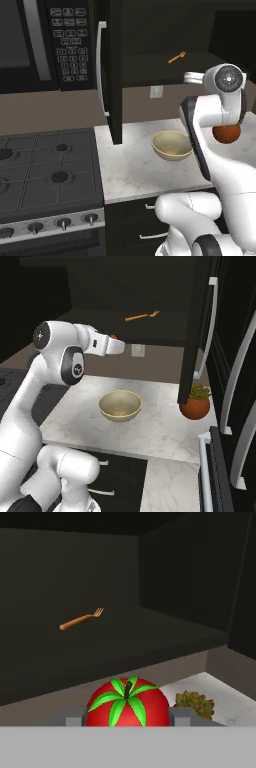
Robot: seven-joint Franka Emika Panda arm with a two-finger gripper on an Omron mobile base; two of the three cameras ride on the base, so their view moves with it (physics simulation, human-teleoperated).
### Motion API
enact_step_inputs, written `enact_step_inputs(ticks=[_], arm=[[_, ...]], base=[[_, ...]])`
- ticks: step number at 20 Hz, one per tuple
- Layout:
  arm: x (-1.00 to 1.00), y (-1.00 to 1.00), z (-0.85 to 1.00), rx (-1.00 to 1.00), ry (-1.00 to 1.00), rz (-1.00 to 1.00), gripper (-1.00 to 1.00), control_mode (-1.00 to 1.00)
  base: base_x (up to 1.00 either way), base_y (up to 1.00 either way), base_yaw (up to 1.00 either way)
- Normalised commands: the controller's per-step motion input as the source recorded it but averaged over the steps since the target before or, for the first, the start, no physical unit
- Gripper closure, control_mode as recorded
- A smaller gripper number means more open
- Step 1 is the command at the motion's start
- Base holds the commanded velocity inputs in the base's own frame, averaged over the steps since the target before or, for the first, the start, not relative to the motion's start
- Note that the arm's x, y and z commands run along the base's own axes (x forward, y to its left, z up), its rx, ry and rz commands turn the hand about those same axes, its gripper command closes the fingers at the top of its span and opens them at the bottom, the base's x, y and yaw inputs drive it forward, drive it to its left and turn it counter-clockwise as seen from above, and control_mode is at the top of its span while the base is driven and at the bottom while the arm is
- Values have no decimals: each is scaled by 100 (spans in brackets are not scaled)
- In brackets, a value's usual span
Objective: Pick the tomato from the cabinet and place it in the bowl. Then pick the bowl and place it in the sink. Then turn on the sink facuet.
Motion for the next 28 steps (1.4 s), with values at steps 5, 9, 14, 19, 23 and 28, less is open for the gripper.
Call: enact_step_inputs(ticks=[5,9,14,19,23,28], arm=[[-100,26,0,5,2,0,100,-100],[-91,11,-4,13,7,0,100,-100],[-32,8,-14,9,9,0,100,-100],[6,0,-34,13,2,0,100,-100],[21,0,-58,11,6,0,100,-100],[48,0,-47,12,14,0,100,-100]], base=[[0,0,0],[0,0,0],[0,0,0],[0,0,0],[0,0,0],[0,0,0]])
